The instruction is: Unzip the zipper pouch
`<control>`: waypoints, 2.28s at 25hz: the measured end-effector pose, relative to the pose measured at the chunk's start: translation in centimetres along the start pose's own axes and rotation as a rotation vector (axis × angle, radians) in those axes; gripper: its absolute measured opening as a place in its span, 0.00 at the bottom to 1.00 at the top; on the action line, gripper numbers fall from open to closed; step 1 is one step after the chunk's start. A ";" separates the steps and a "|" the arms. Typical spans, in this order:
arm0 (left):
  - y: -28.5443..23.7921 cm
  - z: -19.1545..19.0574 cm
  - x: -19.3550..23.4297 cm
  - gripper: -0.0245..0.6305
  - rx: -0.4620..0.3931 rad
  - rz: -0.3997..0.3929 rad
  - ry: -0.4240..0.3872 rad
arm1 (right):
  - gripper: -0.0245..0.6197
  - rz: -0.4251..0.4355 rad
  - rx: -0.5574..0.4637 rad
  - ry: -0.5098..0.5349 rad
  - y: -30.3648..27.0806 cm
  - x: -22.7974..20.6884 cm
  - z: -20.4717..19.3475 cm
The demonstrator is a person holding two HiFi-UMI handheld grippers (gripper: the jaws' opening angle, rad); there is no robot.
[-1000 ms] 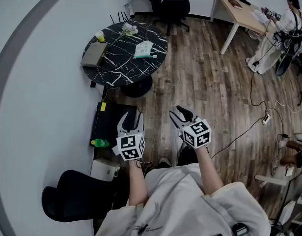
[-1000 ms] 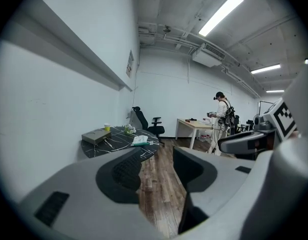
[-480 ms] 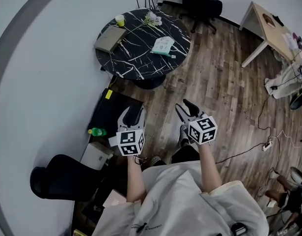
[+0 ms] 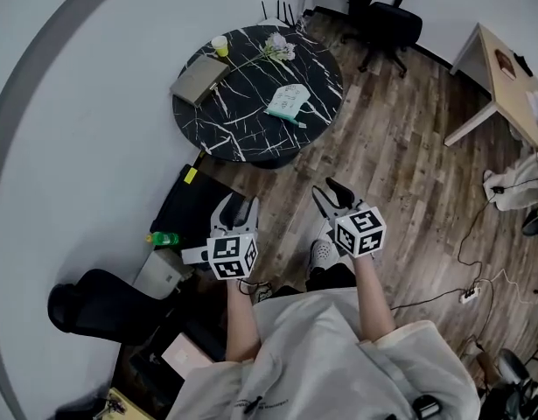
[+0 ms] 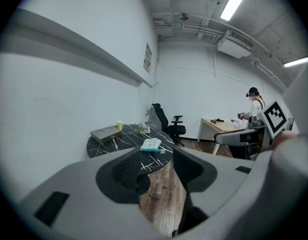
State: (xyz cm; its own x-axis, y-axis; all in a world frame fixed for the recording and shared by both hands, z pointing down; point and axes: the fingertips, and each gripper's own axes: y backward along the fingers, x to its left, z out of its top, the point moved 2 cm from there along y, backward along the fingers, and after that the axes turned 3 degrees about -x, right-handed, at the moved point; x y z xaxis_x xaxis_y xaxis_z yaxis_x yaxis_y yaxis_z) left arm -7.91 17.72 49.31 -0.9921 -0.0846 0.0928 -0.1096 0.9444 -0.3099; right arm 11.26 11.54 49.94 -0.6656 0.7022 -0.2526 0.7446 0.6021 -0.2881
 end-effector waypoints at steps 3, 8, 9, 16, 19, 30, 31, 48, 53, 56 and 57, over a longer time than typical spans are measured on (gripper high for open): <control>-1.5 0.8 -2.3 0.35 0.004 0.005 -0.002 | 0.30 0.008 -0.016 -0.009 0.9 -2.9 0.9; -3.6 2.0 -4.2 0.35 0.013 0.032 -0.019 | 0.30 0.027 -0.024 -0.021 1.5 -6.4 1.5; -3.9 2.1 -4.3 0.35 0.014 0.040 -0.022 | 0.30 0.031 -0.022 -0.019 1.5 -7.0 1.5; -6.2 2.5 -3.7 0.35 0.022 0.087 -0.019 | 0.27 0.055 -0.015 -0.022 0.3 -9.6 1.3; -7.8 2.8 -3.4 0.35 0.025 0.090 -0.015 | 0.30 0.067 0.016 -0.011 -1.0 -10.5 1.4; -19.0 4.8 0.6 0.35 0.031 -0.009 -0.019 | 0.30 0.007 0.024 0.011 -8.6 -15.7 3.5; -20.4 5.3 1.2 0.35 0.030 -0.029 -0.028 | 0.30 -0.004 0.027 0.019 -9.7 -16.4 3.8; -34.9 8.2 9.7 0.35 0.068 -0.279 -0.032 | 0.30 -0.046 0.264 0.227 -28.6 -17.3 3.7; -36.2 5.7 10.3 0.35 0.115 -0.334 -0.028 | 0.30 0.023 0.373 0.317 -33.7 -15.9 0.4; -36.5 4.0 11.0 0.35 0.152 -0.353 -0.025 | 0.30 0.073 0.436 0.342 -36.5 -15.3 -1.9; -36.5 3.5 11.3 0.35 0.160 -0.357 -0.021 | 0.30 0.091 0.458 0.349 -37.4 -15.3 -2.7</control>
State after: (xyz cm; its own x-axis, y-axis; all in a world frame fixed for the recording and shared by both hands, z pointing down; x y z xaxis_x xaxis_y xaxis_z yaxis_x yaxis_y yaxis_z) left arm -15.33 -18.83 58.35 -0.8905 -0.4072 0.2029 -0.4549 0.7928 -0.4057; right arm -6.25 -20.65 67.09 -0.4863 0.8738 0.0017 0.6486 0.3623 -0.6693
